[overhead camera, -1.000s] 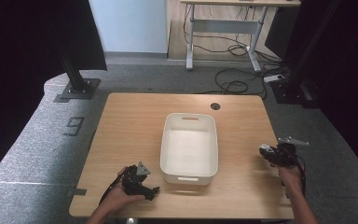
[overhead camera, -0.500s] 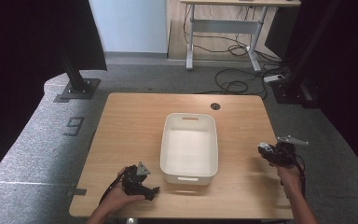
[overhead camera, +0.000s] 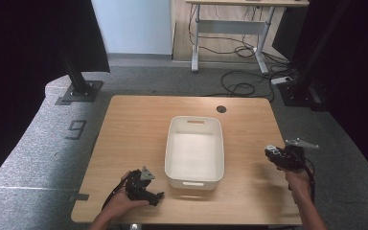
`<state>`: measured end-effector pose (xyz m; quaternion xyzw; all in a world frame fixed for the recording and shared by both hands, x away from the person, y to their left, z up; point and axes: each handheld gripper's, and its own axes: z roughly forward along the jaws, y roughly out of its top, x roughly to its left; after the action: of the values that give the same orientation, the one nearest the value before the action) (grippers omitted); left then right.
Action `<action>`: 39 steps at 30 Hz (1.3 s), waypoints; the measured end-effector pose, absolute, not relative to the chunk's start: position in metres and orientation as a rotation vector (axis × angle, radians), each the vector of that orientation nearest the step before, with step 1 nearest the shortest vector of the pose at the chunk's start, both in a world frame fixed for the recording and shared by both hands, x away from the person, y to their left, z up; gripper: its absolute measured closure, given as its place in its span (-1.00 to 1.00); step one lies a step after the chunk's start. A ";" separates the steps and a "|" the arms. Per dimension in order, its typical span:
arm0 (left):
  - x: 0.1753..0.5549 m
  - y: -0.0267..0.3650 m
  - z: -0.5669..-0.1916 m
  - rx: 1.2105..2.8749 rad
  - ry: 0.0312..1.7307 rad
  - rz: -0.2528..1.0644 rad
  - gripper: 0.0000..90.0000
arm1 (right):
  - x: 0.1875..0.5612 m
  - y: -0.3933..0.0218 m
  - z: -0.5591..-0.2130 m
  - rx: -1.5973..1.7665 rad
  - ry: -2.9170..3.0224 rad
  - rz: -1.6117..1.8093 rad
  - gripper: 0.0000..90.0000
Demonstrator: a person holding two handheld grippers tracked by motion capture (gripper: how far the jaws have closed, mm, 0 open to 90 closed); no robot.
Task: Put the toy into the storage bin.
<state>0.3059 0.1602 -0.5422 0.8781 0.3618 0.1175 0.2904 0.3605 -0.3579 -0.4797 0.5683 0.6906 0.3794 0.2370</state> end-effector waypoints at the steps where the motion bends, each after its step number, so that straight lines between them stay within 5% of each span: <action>1: 0.306 0.160 -0.542 2.342 0.965 0.314 -1.00 | 0.360 -0.357 -0.479 1.555 1.894 1.039 0.12; 39: 0.306 0.160 -0.542 2.342 0.963 0.313 -1.00 | 0.350 -0.336 -0.455 1.486 1.886 1.102 0.12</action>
<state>0.3059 0.1602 -0.5423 0.8782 0.3610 0.1175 0.2909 0.3499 -0.3363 -0.4549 0.5452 0.6916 0.4040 0.2473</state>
